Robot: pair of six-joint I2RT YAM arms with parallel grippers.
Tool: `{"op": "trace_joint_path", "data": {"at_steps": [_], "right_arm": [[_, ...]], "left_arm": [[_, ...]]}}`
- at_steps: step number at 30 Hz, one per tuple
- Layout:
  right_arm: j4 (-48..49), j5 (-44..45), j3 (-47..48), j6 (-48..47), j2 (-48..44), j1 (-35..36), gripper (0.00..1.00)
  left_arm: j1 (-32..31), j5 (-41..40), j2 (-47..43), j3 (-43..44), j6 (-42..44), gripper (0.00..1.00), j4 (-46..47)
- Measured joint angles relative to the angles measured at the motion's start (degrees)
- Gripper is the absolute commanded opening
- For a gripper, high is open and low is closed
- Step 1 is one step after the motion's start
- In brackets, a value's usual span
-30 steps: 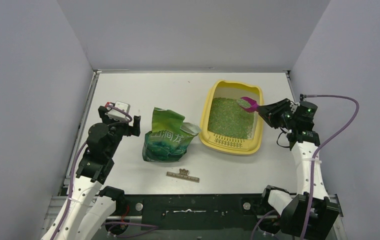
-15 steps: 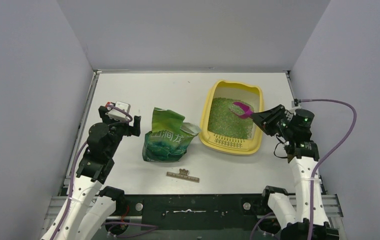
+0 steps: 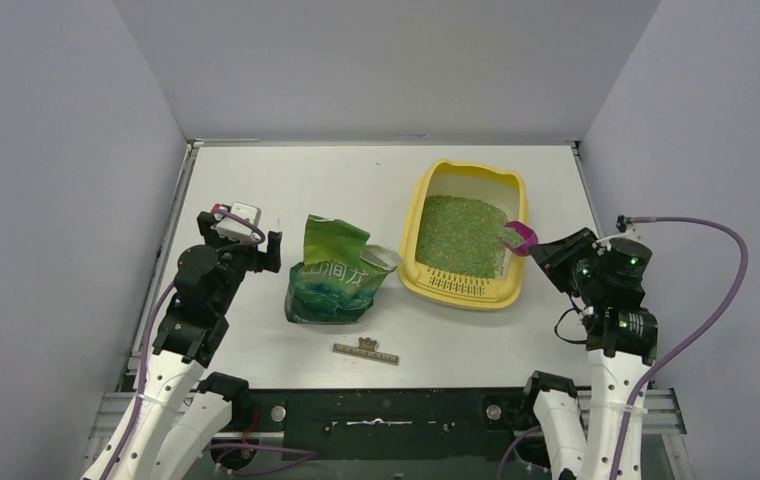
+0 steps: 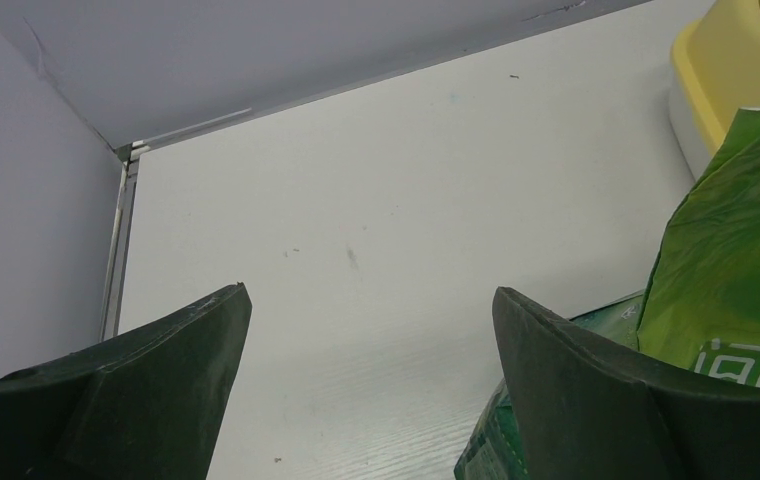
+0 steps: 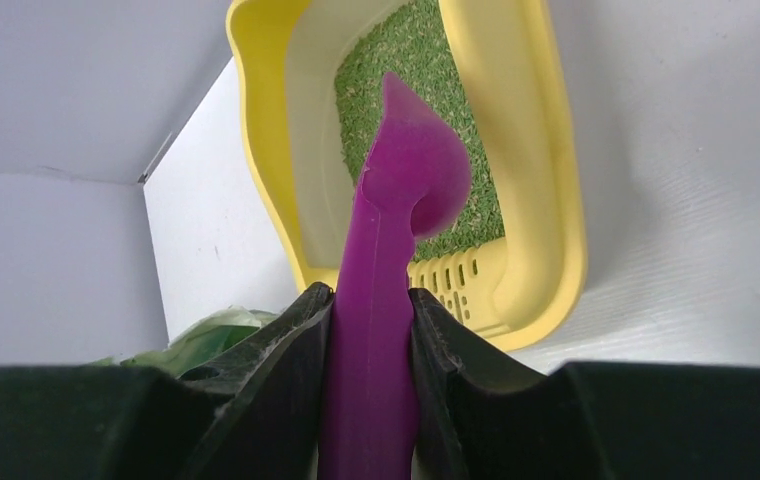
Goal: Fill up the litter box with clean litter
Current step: Pour the cat litter into the litter box.
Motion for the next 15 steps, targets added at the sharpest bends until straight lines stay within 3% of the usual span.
{"op": "trace_joint_path", "data": {"at_steps": [15], "right_arm": [[-3.5,-3.4,6.0,-8.9,9.0,0.0,0.0]], "left_arm": [[0.0,0.0,0.0,0.0,0.0,0.9,0.0]]}}
